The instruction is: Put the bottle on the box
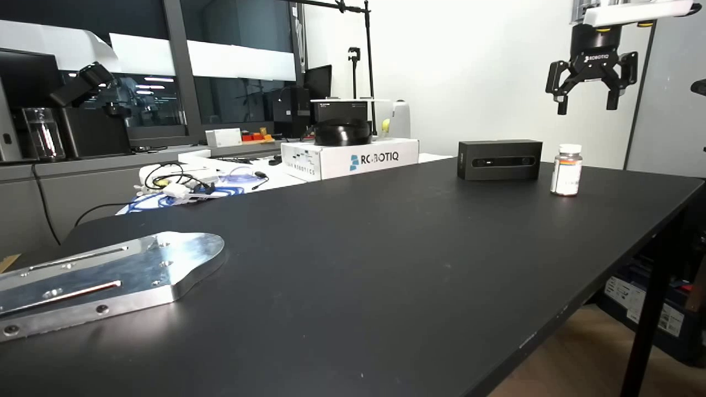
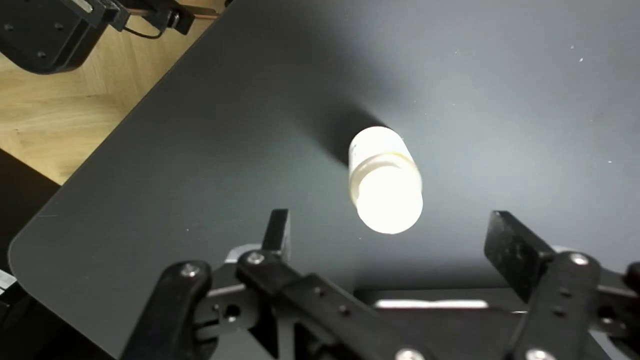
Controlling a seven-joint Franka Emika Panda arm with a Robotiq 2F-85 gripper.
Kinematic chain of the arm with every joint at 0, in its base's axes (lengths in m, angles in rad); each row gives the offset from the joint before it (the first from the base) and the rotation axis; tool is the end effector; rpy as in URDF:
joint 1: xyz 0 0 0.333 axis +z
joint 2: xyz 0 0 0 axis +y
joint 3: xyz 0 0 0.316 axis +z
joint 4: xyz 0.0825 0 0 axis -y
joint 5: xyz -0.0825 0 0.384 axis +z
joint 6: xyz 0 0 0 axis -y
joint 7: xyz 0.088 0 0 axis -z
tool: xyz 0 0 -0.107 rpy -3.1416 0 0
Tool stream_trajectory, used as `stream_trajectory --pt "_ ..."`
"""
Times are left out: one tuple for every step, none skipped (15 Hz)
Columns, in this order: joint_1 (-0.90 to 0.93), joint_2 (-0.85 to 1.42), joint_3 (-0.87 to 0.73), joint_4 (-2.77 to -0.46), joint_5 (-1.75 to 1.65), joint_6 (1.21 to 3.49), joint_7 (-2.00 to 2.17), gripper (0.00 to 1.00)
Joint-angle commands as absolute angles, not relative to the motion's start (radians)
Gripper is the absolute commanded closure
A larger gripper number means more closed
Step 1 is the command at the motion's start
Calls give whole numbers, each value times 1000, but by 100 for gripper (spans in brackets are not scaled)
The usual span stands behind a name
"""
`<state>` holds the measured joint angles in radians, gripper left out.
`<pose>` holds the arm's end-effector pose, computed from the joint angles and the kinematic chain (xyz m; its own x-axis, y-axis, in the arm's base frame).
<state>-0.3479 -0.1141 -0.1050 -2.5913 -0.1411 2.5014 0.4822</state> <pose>0.3947 -0.1903 0.2997 0.6807 -0.7307 0.0524 -0.7326 -0.6783 0.0570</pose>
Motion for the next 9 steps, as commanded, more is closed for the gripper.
stream_trajectory --pt "-326 -61 -141 -2552 -158 2501 529 0" --pt "-322 -50 -149 -2548 -145 2509 521 0" --pt "-319 -35 -157 -2543 -138 2521 517 0" --pt "-317 -20 -164 -2540 -135 2538 513 0" --pt "-313 -7 -172 -2536 -130 2547 511 0" --pt "-311 8 -179 -2534 -132 2562 511 0" --pt "-307 21 -186 -2529 -130 2572 509 0" --pt "-302 37 -193 -2526 -122 2583 503 0" --pt "-297 50 -199 -2523 -114 2592 501 0"
